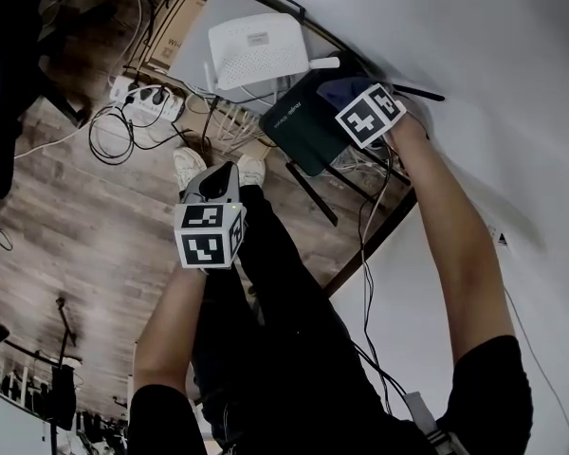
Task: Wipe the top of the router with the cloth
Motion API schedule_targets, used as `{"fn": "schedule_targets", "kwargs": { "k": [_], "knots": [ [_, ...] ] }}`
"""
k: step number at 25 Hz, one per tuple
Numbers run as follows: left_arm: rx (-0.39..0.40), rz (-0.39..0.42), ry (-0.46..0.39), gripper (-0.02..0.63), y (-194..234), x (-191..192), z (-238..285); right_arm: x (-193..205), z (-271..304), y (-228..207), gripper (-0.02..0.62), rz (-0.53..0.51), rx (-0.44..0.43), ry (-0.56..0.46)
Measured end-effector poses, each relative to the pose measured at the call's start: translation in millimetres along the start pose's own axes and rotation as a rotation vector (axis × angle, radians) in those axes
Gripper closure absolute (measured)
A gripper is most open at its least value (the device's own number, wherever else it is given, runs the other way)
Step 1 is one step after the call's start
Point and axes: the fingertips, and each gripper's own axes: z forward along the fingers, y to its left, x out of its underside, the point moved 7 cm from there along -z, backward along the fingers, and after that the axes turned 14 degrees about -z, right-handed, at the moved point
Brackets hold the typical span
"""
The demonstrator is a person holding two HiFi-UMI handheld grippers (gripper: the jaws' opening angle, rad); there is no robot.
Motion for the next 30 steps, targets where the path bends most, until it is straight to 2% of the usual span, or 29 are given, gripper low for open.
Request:
{"fn": "schedule_targets", "kwargs": {
  "k": [11,21,26,30],
  "knots": [
    [0.000,0.004,-0.001,0.601,11.1,5.4,-4.6,4.6,2.6,7.7,0.537,-0.033,-0.079,0.069],
    [-0.009,0.007,-0.003,0.601,21.5,-0.2,-11.5,2.7,0.1,18.8,0.535,0.004,-0.188,0.089],
    [-0.004,0.007,-0.011,0.601,20.8,-6.3,-8.8,-5.8,-7.7,38.0,0.535,-0.089,-0.209,0.084],
    [-0.009,0.009,-0.002,0.601,19.7,-3.5,-6.5,-14.9,-12.9,57.4,0.535,-0.116,-0.249,0.065]
  ]
}}
